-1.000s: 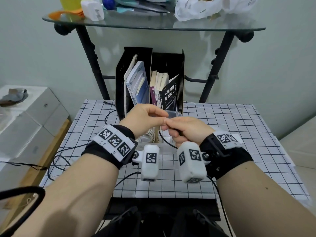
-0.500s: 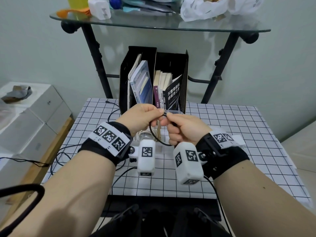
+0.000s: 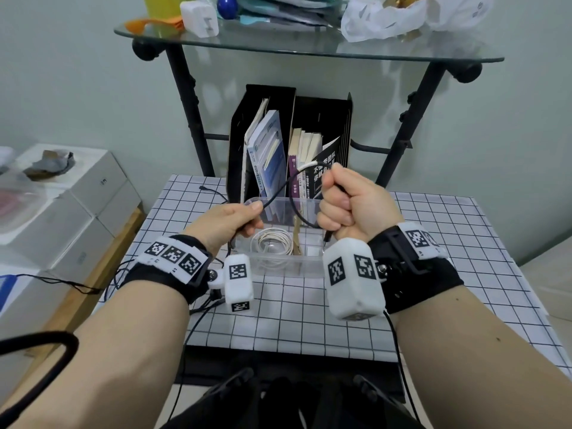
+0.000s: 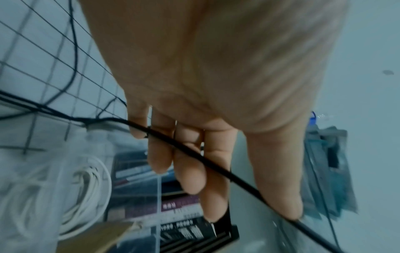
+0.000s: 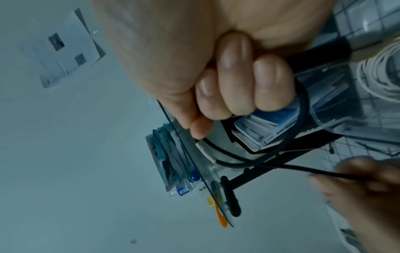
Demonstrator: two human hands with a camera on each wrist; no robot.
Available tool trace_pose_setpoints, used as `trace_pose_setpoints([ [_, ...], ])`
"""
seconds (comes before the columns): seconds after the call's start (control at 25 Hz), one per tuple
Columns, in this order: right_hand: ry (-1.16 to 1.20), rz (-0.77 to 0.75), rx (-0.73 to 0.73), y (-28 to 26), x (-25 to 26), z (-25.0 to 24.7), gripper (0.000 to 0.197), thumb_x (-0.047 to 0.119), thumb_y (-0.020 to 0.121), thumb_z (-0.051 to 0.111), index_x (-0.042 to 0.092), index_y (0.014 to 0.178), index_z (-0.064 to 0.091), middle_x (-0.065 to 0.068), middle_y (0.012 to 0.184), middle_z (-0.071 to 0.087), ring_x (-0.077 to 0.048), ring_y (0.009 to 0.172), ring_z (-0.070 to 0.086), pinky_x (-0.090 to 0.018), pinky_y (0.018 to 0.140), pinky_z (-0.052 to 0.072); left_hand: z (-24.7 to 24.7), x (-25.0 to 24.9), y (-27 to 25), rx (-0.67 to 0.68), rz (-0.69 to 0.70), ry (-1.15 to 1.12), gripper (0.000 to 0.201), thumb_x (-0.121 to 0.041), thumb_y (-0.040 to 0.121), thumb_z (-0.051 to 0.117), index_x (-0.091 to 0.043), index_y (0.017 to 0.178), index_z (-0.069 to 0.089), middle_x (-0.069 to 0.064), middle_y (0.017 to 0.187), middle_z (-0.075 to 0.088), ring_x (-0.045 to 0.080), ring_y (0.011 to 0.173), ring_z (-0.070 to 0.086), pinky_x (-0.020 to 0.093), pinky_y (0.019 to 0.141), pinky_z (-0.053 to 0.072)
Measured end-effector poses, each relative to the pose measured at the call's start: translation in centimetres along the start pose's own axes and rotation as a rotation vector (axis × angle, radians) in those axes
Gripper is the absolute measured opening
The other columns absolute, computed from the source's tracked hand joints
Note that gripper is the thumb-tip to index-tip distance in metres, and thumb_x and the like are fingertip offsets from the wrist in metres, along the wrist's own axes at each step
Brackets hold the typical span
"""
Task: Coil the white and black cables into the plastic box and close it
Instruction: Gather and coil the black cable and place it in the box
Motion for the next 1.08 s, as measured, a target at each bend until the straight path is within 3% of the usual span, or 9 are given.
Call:
trace_pose_setpoints([
  [0.12,0.099,-0.025,-0.036,0.4,0.4,-0.2,0.032,0.022,0.100,0.042,0.011,0.072,0.051,0.006,0.041,0.026,-0.007,0.029,0.020,-0.017,0.037,0.020,-1.7,1.1,-0.6,-0.066,-0.004,-0.023,0.038,-0.059,0.062,0.066,-0.023,0.068,0.075,-0.002,0.065,0.059,0.012,0.065,0.050,0.029,0.075,0.040],
  [0.24,0.119,-0.023,-0.066,0.7,0.3,-0.2,0.031,0.022,0.099,0.043,0.011,0.071,0.050,0.006,0.041,0.025,-0.007,0.029,0.019,-0.018,0.036,0.020,-2.9,0.6,-1.0,-0.119,0.013,-0.107,0.023,-0.043,0.079,0.066,-0.023,0.072,0.076,-0.002,0.062,0.047,0.012,0.059,0.039,0.027,0.066,0.035],
  [0.36,0.144,-0.001,-0.076,1.0,-0.3,-0.3,0.031,0.025,0.100,0.042,0.012,0.072,0.050,0.006,0.042,0.024,-0.007,0.030,0.018,-0.019,0.036,0.019,-3.9,-1.0,-1.2,-0.175,0.048,-0.154,0.030,-0.030,0.091,0.058,-0.022,0.068,0.074,-0.006,0.052,0.039,0.009,0.050,0.031,0.023,0.054,0.027],
  [0.52,0.185,0.005,-0.087,1.3,-0.4,-0.9,0.034,0.028,0.101,0.040,0.012,0.073,0.050,0.006,0.041,0.025,-0.007,0.029,0.020,-0.019,0.035,0.022,-4.2,-4.6,-1.9,-0.128,0.103,-0.211,0.031,-0.029,0.092,0.056,-0.019,0.068,0.072,-0.008,0.046,0.034,0.007,0.041,0.023,0.017,0.040,0.020],
  [0.64,0.197,-0.001,-0.098,1.2,-0.4,-1.2,0.034,0.028,0.101,0.040,0.012,0.073,0.050,0.006,0.041,0.025,-0.007,0.029,0.020,-0.019,0.034,0.023,-3.5,-8.1,-2.9,-0.053,0.141,-0.238,0.028,-0.026,0.096,0.050,-0.016,0.076,0.068,-0.008,0.045,0.036,0.005,0.037,0.019,0.021,0.042,0.010],
  [0.76,0.210,0.000,-0.107,1.0,-0.2,-1.3,0.035,0.029,0.101,0.039,0.013,0.072,0.050,0.007,0.040,0.025,-0.007,0.029,0.019,-0.019,0.035,0.021,-2.5,-10.7,-3.3,0.027,0.173,-0.246,0.021,-0.015,0.098,0.042,-0.012,0.094,0.063,-0.004,0.050,0.040,0.005,0.037,0.019,0.023,0.044,0.009],
  [0.88,0.268,-0.008,-0.107,0.5,0.3,-1.4,0.035,0.028,0.101,0.039,0.013,0.072,0.049,0.006,0.041,0.026,-0.007,0.029,0.020,-0.019,0.037,0.019,-1.1,-10.5,-2.5,0.030,0.120,-0.167,0.015,-0.009,0.097,0.045,-0.016,0.090,0.055,-0.001,0.052,0.044,0.006,0.035,0.022,0.017,0.041,0.011],
  [1.0,0.323,-0.023,-0.072,0.2,1.0,-1.7,0.037,0.028,0.102,0.036,0.015,0.071,0.049,0.007,0.041,0.027,-0.007,0.028,0.022,-0.019,0.037,0.020,1.0,-8.0,-1.5,0.023,-0.012,0.058,0.016,-0.008,0.094,0.049,-0.017,0.081,0.053,0.004,0.057,0.050,0.007,0.033,0.027,0.014,0.035,0.019],
  [1.08,0.354,-0.041,-0.070,0.1,1.5,-2.2,0.039,0.028,0.102,0.034,0.015,0.069,0.051,0.006,0.040,0.027,-0.008,0.027,0.023,-0.019,0.035,0.022,3.0,-6.5,-1.2,0.087,-0.087,0.207,0.016,-0.008,0.092,0.051,-0.016,0.080,0.054,0.005,0.058,0.054,0.007,0.033,0.031,0.016,0.035,0.023],
])
Point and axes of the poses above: each hand's wrist, its own y-axis towards the middle knuckle, its own z-axis out of the palm, x = y × z, the point moved 4 cm from there along y, towards the middle knuckle
